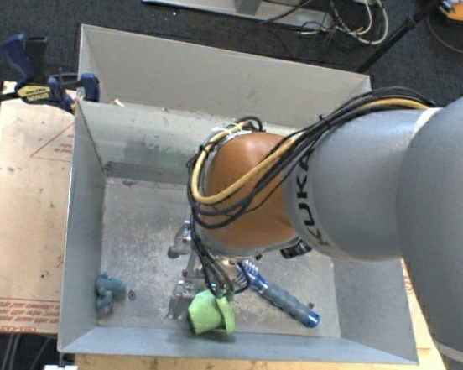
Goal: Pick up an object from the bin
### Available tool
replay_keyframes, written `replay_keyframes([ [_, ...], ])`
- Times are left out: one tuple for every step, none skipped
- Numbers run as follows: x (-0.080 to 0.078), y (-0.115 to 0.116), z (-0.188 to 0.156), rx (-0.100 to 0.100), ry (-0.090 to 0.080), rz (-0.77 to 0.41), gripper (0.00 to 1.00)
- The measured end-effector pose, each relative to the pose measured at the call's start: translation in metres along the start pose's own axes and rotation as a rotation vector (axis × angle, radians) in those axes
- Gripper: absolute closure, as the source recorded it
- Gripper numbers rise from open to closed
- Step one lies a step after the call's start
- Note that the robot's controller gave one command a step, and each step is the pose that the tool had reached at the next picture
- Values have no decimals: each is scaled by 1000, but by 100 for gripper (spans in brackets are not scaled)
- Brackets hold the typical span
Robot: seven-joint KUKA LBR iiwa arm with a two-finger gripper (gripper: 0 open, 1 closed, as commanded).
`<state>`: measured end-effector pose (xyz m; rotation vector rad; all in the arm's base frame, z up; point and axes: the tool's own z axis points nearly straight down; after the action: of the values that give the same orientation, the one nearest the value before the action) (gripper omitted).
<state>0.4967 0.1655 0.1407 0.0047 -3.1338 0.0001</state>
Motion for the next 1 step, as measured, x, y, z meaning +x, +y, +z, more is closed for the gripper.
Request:
replay_keyframes([
  [-2, -77, 63, -1, -10, -125, 0],
])
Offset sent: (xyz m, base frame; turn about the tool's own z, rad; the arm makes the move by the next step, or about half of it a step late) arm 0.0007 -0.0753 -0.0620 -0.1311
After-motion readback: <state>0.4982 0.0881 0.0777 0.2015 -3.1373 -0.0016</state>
